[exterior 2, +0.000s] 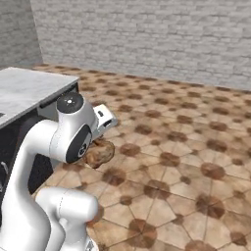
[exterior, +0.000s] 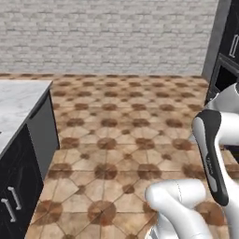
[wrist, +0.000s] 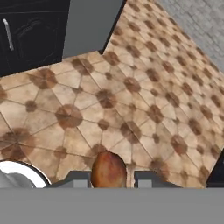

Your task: Take the chicken drumsticks from the pan and place one on each plate on the dining counter.

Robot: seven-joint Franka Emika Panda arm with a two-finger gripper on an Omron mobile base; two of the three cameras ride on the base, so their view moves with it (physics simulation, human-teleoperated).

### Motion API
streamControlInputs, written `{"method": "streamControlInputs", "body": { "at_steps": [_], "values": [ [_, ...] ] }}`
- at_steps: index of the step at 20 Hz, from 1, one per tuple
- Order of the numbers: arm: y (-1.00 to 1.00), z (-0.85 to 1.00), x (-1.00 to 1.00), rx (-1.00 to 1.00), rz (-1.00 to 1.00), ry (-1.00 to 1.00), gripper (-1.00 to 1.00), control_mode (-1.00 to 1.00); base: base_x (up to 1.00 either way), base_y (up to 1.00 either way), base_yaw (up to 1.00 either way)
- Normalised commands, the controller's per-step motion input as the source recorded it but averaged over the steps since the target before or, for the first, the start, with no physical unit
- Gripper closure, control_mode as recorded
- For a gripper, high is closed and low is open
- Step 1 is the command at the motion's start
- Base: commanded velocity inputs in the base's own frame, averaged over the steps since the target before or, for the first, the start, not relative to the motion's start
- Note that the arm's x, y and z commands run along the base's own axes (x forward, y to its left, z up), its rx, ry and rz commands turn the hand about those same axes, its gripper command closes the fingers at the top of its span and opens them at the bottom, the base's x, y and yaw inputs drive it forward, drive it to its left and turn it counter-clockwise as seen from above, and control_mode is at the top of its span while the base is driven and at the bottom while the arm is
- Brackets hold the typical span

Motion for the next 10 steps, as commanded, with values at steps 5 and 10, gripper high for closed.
{"method": "streamControlInputs", "body": {
  "at_steps": [5,10],
  "values": [
    [0.00,0.00,0.00,0.00,0.00,0.00,1.00,1.00,0.77,0.62,0.16],
    [0.00,0.00,0.00,0.00,0.00,0.00,1.00,1.00,1.00,0.46,0.00]
  ]
}}
